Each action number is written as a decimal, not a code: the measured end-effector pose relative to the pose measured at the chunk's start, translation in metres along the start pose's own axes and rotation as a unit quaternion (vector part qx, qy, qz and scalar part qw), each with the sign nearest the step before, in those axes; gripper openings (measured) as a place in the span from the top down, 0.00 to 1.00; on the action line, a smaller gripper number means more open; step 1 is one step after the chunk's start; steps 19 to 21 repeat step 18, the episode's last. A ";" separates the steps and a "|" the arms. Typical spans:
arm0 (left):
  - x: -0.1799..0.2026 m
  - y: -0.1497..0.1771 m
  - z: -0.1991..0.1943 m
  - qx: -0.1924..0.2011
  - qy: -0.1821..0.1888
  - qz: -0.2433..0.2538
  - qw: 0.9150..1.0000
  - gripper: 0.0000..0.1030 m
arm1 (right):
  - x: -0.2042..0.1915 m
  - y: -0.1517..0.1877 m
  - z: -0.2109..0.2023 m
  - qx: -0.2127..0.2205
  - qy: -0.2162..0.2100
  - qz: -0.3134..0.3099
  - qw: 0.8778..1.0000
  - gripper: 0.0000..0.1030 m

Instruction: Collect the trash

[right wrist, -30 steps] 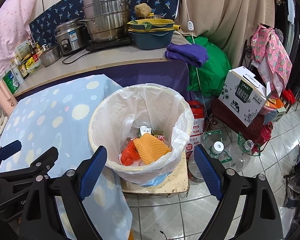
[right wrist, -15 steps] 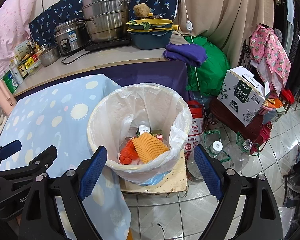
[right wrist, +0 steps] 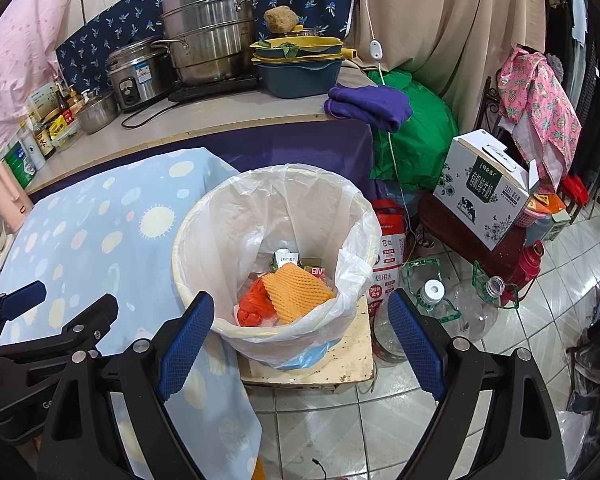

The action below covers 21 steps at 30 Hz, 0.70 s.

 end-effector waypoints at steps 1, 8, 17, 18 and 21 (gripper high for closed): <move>0.000 0.000 0.000 0.000 0.000 0.000 1.000 0.14 | 0.000 0.000 0.000 0.000 0.000 0.000 1.000 0.18; 0.002 0.001 -0.001 0.001 0.001 0.004 1.000 0.14 | 0.000 0.000 -0.001 0.001 0.001 0.002 1.000 0.18; 0.005 0.001 -0.004 0.002 0.000 0.008 1.000 0.13 | 0.001 0.000 -0.001 0.001 0.001 0.002 1.000 0.18; 0.005 0.001 -0.004 0.002 -0.001 0.008 1.000 0.13 | 0.001 0.000 -0.001 0.001 0.001 0.002 1.000 0.18; 0.005 0.001 -0.004 0.002 -0.001 0.008 1.000 0.13 | 0.001 0.000 -0.001 0.001 0.001 0.002 1.000 0.18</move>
Point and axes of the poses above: each gripper's, at about its wrist camera, not at the fingertips, and z roughly the way its jaws point, x to its right, y to its underside, the point moved 10 cm from there along z, roughly the way its jaws point, and after that the axes turned 7 degrees about -z, right-handed, at the moved point
